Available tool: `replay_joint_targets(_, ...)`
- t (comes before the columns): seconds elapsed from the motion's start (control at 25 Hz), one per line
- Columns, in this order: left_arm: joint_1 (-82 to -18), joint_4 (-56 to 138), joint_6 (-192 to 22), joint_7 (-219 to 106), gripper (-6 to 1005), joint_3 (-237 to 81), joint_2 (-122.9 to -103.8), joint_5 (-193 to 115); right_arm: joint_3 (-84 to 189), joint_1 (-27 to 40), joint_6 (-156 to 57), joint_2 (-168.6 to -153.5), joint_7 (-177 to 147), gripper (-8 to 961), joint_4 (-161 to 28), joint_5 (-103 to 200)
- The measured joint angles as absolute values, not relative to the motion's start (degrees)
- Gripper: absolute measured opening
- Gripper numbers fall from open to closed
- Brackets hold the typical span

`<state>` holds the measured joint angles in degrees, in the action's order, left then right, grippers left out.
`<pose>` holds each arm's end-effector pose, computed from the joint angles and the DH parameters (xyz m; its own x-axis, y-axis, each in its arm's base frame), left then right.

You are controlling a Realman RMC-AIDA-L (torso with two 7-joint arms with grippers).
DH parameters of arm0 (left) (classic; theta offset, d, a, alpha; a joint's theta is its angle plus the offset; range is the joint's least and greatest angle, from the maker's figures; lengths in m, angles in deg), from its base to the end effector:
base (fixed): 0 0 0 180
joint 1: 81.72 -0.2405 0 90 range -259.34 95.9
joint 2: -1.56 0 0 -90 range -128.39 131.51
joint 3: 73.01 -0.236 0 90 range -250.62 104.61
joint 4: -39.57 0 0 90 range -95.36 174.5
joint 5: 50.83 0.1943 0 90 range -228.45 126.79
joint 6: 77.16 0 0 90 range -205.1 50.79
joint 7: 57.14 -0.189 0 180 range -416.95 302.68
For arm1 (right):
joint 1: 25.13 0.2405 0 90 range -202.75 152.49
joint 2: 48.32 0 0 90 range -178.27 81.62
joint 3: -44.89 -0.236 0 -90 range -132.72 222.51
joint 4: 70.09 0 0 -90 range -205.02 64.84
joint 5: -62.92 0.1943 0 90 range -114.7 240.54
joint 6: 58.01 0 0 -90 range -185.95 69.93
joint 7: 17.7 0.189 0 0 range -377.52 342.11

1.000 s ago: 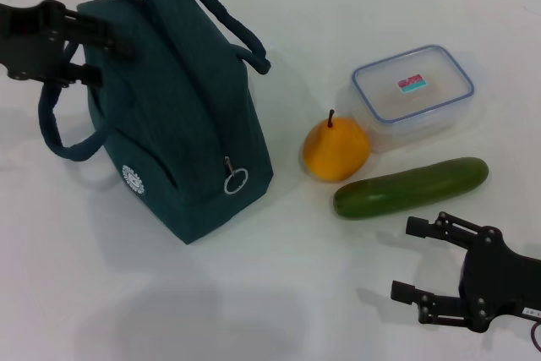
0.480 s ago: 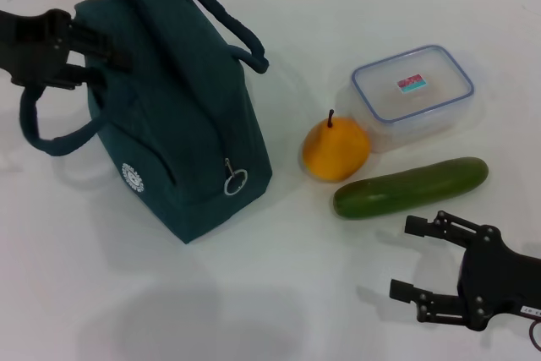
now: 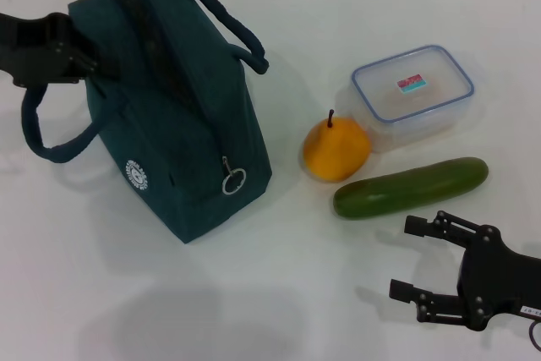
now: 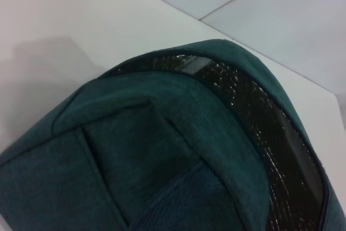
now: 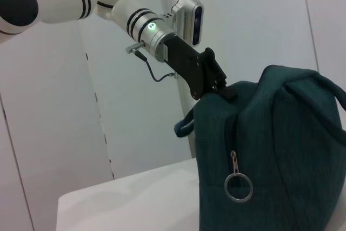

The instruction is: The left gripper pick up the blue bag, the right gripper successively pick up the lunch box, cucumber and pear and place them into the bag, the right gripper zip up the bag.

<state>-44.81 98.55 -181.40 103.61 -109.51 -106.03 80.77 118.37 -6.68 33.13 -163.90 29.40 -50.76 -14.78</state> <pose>-0.2211 0.3514 0.0860 0.0824 0.9516 0.2962 0.9957 -0.0911 0.0157 0.2364 0.2363 -0.0670 0.7533 -0.1501 -0.6403 -0.3020 -0.9438 -0.1341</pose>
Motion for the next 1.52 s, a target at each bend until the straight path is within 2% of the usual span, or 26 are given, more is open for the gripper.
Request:
replay_joint_targets(0.4, -45.0, 96.9, -182.0, 102.1, 43, -109.4, -106.04, 75.8, 118.3, -6.7, 34.2, -163.90, 29.8, 855, -52.4, -10.3)
replay_joint_targets(0.96, -47.7, 95.0, -182.5, 98.9, 44, -109.4, -105.13, 67.0, 117.9, -7.2, 37.5, -163.65, 57.6, 856, -62.0, 24.4)
replay_joint_targets(1.2, -47.9, 94.9, -182.8, 97.5, 43, -109.4, -105.01, 65.9, 117.9, -6.0, 24.2, -163.63, 72.1, 856, -62.9, 30.0)
replay_joint_targets(1.52, -47.5, 94.9, -182.7, 96.3, 43, -109.4, -104.99, 66.0, 118.5, -0.4, 11.2, -164.12, 79.2, 856, -63.2, 29.8)
